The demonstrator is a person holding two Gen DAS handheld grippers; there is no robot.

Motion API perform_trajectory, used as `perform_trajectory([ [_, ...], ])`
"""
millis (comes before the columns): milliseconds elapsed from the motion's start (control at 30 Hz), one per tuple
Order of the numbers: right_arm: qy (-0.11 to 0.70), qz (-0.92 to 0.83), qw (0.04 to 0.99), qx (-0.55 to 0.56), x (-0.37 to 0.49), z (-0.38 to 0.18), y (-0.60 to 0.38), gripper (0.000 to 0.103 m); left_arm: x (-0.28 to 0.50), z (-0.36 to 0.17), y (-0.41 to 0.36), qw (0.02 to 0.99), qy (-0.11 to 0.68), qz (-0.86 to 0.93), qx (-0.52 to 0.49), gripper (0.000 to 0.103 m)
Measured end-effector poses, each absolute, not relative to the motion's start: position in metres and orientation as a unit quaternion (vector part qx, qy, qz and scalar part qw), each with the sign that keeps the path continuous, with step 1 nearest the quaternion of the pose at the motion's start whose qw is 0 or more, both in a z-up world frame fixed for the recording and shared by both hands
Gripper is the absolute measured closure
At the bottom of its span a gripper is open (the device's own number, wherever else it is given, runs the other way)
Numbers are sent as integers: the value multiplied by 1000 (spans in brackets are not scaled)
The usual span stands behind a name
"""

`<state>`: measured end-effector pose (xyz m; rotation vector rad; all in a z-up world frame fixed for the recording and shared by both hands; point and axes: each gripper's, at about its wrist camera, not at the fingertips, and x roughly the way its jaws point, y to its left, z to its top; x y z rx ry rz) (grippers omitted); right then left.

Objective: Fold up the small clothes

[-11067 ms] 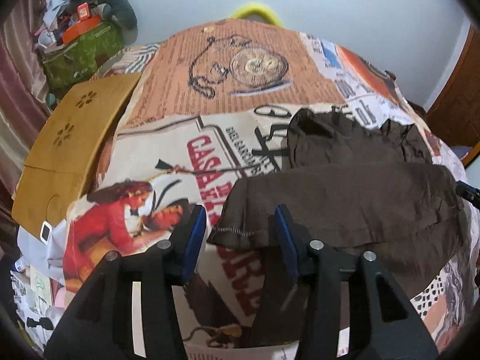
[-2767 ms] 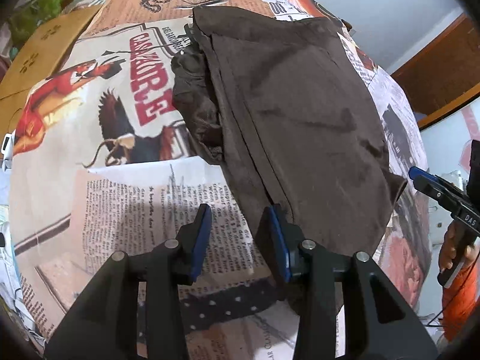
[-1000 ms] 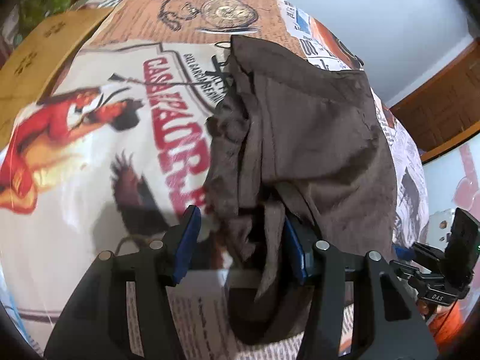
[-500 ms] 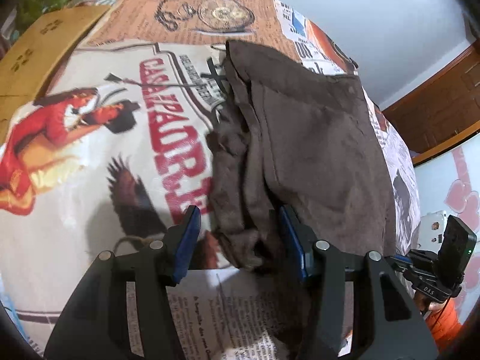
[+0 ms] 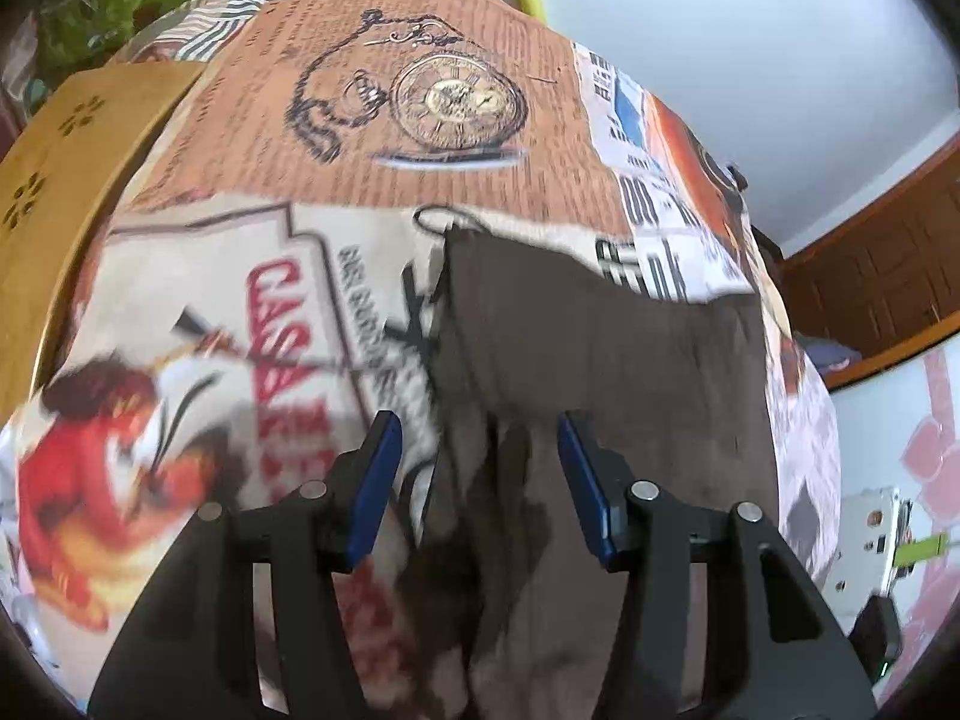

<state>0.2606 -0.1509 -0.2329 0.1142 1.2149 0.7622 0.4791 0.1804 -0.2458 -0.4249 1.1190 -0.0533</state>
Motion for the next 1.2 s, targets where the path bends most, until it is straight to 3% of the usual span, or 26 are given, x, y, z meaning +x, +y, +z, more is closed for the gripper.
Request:
perform_trajectory([
  [133, 562, 355, 744, 68, 264, -232, -154, 83, 519, -262, 181, 823, 539, -5, -179, 50],
  [200, 558, 354, 748, 64, 264, -230, -155, 66, 534, -272, 181, 819, 545, 0, -177, 54],
  [267, 549, 346, 760, 47, 264, -226, -156, 57, 542, -277, 181, 820, 546, 1, -173, 62],
  [333, 544, 340, 766, 41, 267, -226, -157, 56, 549, -281, 178, 824, 542, 1, -163, 87],
  [400, 546, 340, 764, 46, 270, -229, -157, 56, 551, -279, 174, 834, 532, 8, -144, 100],
  [567, 542, 345, 766, 28, 267, -231, -152, 56, 544, -249, 160, 885, 459, 33, -66, 101],
  [667, 542, 345, 766, 18, 266, -231, -147, 56, 549, -243, 158, 885, 459, 53, -59, 101],
  [767, 545, 345, 764, 25, 267, -231, -147, 56, 559, -255, 163, 863, 494, 69, -76, 98],
  [867, 548, 343, 762, 32, 266, -230, -148, 56, 550, -258, 175, 849, 512, 60, -116, 79],
  [933, 550, 342, 761, 42, 267, -231, -151, 56, 533, -248, 184, 850, 505, 50, -142, 62],
  [1000, 555, 341, 757, 60, 271, -231, -157, 56, 510, -235, 191, 858, 491, 47, -142, 54],
  [1200, 556, 340, 754, 82, 272, -231, -155, 56, 435, -225, 194, 851, 515, 25, -103, 48],
])
